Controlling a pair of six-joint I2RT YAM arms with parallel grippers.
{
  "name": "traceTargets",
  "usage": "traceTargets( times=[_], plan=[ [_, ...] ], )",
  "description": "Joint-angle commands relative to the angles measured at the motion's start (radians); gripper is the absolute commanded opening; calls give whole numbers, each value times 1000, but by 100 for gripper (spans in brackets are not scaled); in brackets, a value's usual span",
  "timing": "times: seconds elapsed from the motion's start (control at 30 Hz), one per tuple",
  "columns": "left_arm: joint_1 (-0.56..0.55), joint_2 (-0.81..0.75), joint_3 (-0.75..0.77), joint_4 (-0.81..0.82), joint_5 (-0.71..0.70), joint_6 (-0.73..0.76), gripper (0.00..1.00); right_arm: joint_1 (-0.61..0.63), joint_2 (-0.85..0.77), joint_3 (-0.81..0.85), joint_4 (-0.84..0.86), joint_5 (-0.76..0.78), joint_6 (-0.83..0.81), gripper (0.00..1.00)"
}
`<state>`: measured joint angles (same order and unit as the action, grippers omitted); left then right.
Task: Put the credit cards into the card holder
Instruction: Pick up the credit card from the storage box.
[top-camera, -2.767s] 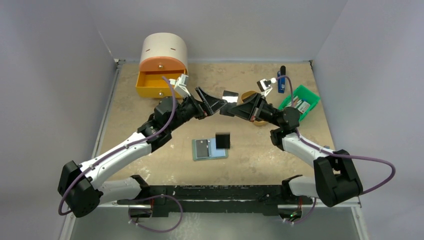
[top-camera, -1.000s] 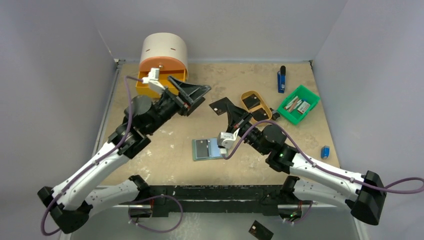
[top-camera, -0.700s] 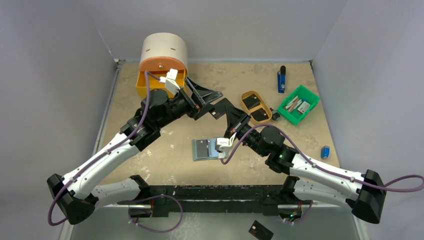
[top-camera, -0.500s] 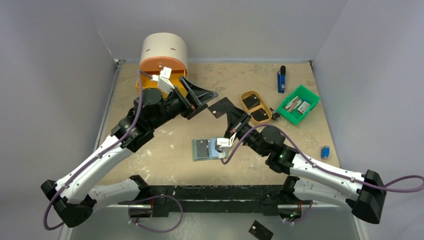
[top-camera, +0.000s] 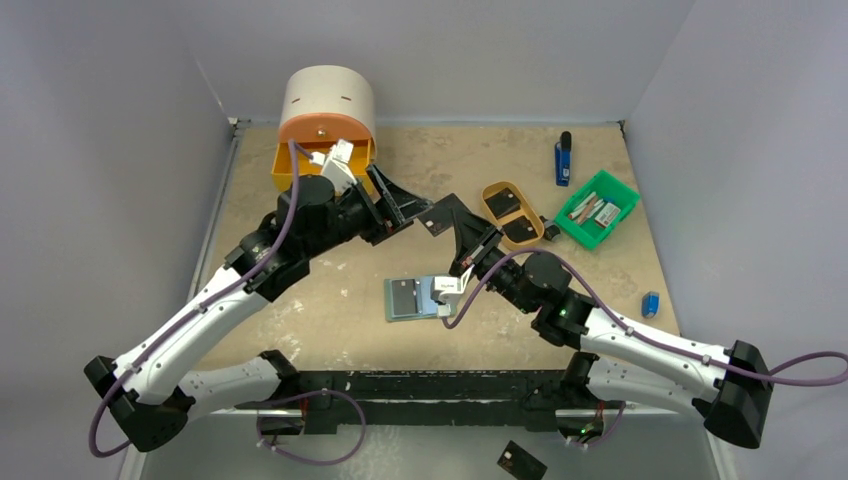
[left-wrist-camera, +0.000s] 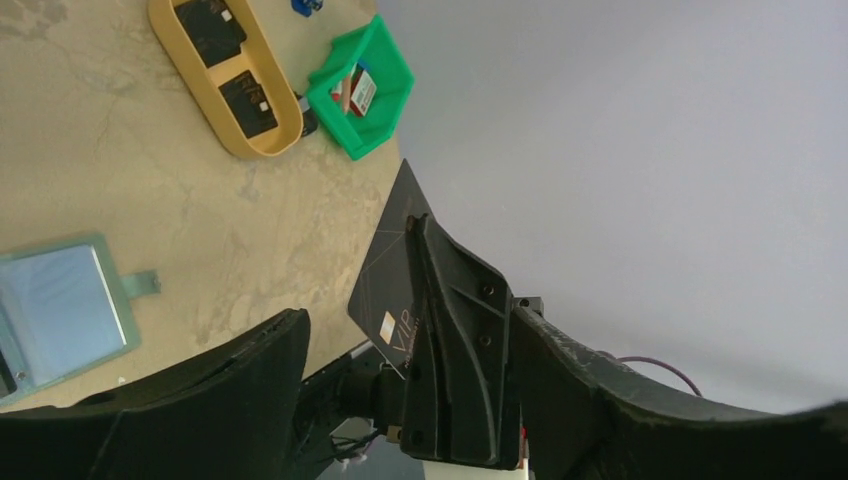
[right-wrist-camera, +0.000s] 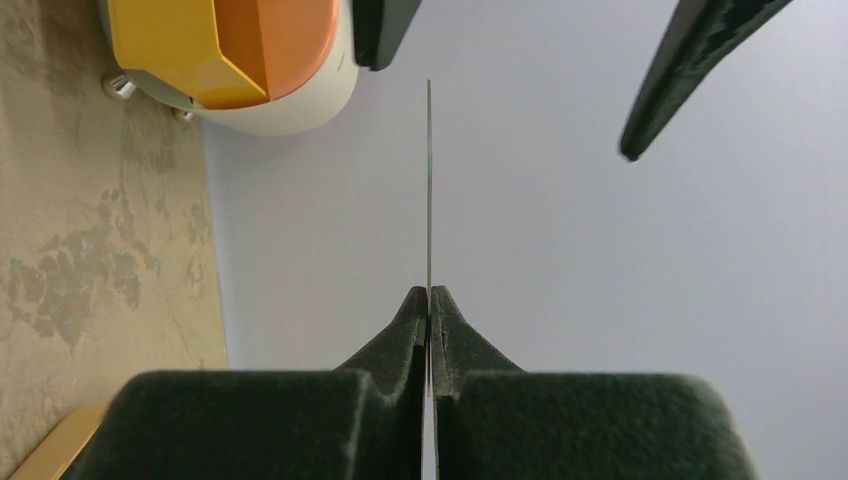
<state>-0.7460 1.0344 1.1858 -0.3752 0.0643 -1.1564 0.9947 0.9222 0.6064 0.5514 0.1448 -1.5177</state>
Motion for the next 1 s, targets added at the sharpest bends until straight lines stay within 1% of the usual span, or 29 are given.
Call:
traceTargets(
  times=[0.0, 0.2, 0.33, 0.43, 0.5, 0.57, 0.63, 0.67, 0.8, 0.83, 0.87, 0.9, 0.93, 0.97],
  plan=[
    [7, 7, -14, 62, 88, 27, 69, 7, -14, 33, 44, 6, -26, 0],
    [8, 36, -41, 132, 145, 8, 44, 10, -11, 31, 44, 1, -27, 0],
    [7, 41, -60, 159, 147, -4, 36, 12, -11, 32, 44, -1, -27, 0],
    [8, 44, -70, 173, 139, -6, 26, 15, -11, 33, 45, -5, -22, 0],
    [9, 44, -86, 192, 132, -13, 14, 17, -10, 34, 45, -6, -22, 0],
    [12, 42, -102, 216, 125, -24, 0, 18, -10, 34, 41, -9, -19, 0],
    [14, 39, -116, 224, 111, -26, 0, 22, -12, 35, 30, -15, -13, 0],
    [18, 33, -120, 223, 95, -26, 0, 24, -14, 37, 28, -19, 0, 3],
    [34, -9, -147, 213, 6, -33, 0, 31, -21, 50, 18, -21, 73, 40],
    [39, -26, -152, 204, -32, -35, 0, 33, -25, 57, 18, -22, 112, 58],
    [43, -43, -156, 196, -73, -34, 0, 33, -28, 61, 22, -23, 162, 80],
    [46, -60, -158, 183, -120, -28, 0, 36, -29, 70, 30, -22, 224, 95],
    [45, -77, -157, 162, -176, -23, 0, 37, -24, 83, 30, -13, 317, 98],
    [45, -96, -157, 142, -231, -16, 0, 39, -16, 101, 33, 8, 366, 99]
  ],
)
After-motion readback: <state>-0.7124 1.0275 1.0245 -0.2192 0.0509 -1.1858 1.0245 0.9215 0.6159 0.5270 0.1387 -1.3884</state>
